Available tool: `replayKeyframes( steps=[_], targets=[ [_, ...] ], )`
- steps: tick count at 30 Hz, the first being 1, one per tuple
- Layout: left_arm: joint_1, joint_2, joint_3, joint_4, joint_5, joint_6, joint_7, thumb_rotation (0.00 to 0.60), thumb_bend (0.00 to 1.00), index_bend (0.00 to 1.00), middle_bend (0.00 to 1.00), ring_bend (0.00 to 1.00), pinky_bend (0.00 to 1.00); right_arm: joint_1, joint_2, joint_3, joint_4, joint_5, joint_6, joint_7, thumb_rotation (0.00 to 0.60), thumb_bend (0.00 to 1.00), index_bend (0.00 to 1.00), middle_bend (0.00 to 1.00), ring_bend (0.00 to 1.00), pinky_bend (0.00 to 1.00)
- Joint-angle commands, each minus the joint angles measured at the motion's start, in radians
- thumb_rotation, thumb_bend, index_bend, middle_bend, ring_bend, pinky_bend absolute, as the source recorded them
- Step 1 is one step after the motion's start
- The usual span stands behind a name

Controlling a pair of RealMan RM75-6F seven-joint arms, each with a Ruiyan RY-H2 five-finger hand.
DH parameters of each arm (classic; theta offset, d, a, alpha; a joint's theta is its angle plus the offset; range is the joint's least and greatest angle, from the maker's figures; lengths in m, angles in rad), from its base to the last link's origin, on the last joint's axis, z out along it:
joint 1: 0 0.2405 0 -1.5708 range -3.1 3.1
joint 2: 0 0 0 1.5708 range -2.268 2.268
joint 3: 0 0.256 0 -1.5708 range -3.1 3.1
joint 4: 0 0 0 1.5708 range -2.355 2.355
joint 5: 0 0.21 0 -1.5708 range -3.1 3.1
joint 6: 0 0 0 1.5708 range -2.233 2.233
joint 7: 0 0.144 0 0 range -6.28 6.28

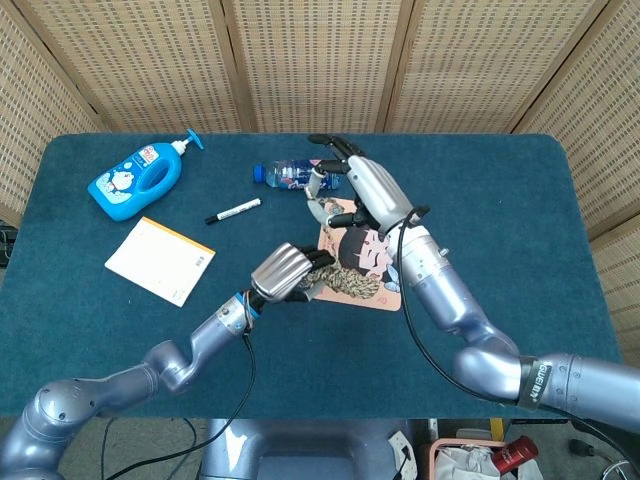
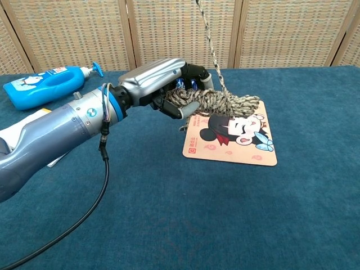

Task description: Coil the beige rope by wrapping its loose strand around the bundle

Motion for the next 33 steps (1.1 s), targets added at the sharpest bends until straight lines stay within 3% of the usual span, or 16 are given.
replayKeyframes(
  steps=[1, 11, 18, 25, 33],
  targets=[
    [0.003, 0.030, 0.019, -0.019, 0.031, 0.030, -0.033, 0.600, 0.85, 0.73, 0.64, 0.59, 0.71, 0.006, -0.011, -0.023, 0.050, 0.016, -0.016, -0.015, 0.600, 0.48, 0.73, 0.08, 0.00, 0.00],
    [0.020, 0.099, 0.036, -0.095, 0.050, 0.058, -0.176, 0.600, 0.85, 0.74, 0.64, 0.59, 0.71, -0.010, -0.039, -0.074, 0.186, 0.104, -0.116, 0.015, 0.600, 0.48, 0.73, 0.08, 0.00, 0.00],
    [0.031, 0.098, 0.032, -0.076, 0.054, 0.085, -0.213, 0.600, 0.85, 0.75, 0.64, 0.59, 0.71, -0.071, -0.048, -0.011, 0.228, 0.160, -0.250, 0.218, 0.600, 0.48, 0.73, 0.08, 0.00, 0.00],
    [0.040, 0.094, 0.009, -0.077, 0.041, 0.117, -0.289, 0.600, 0.85, 0.75, 0.64, 0.59, 0.71, -0.111, -0.048, -0.008, 0.313, 0.205, -0.423, 0.340, 0.600, 0.48, 0.73, 0.08, 0.00, 0.00],
    [0.047, 0.097, -0.029, -0.126, 0.001, 0.115, -0.336, 0.600, 0.85, 0.75, 0.64, 0.59, 0.71, -0.153, -0.051, -0.010, 0.354, 0.178, -0.550, 0.415, 0.600, 0.48, 0.73, 0.08, 0.00, 0.00]
  ],
)
